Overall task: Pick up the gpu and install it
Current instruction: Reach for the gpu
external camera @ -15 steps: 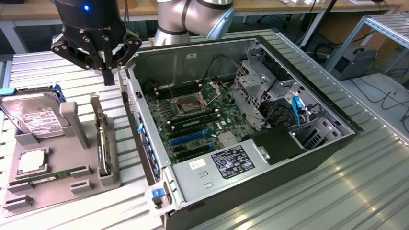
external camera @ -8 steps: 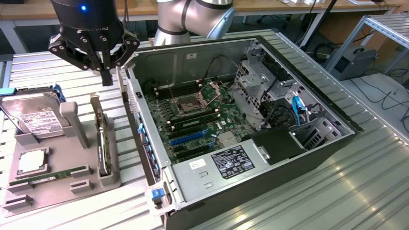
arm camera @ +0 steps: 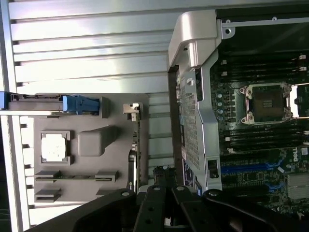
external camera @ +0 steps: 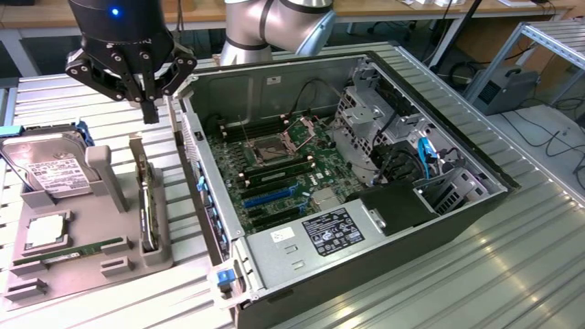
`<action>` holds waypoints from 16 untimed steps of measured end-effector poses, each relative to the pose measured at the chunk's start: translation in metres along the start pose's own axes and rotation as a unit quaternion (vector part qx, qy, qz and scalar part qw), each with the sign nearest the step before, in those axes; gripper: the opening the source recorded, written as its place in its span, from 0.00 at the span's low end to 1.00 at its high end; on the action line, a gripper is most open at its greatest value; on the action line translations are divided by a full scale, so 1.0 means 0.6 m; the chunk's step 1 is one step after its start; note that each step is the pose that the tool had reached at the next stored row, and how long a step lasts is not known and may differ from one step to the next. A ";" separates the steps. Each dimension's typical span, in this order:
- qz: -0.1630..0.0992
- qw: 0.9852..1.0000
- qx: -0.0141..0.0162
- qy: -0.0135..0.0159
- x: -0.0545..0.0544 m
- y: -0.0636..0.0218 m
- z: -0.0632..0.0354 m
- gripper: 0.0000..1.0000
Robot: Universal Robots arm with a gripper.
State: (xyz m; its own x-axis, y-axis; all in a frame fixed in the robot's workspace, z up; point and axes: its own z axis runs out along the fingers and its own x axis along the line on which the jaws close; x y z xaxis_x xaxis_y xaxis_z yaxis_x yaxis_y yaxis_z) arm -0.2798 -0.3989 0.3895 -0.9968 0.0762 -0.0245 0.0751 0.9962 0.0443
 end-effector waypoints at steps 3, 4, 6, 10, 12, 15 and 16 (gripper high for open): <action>0.000 1.000 0.000 0.000 0.002 0.000 0.000 0.11; 0.000 1.000 0.000 0.000 0.003 0.000 0.000 0.11; 0.000 1.000 0.000 0.000 0.005 0.000 0.000 0.11; 0.000 1.000 0.000 0.000 0.010 -0.001 0.000 0.11; 0.000 1.000 0.000 0.000 0.012 -0.001 0.000 0.11; 0.000 1.000 0.000 0.000 0.015 -0.001 0.000 0.11; 0.000 1.000 0.000 0.000 0.016 -0.001 0.000 0.11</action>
State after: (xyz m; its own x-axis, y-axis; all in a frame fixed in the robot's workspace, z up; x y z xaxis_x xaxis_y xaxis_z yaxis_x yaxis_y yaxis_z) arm -0.2893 -0.3989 0.3890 -0.9968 0.0762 -0.0246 0.0751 0.9962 0.0443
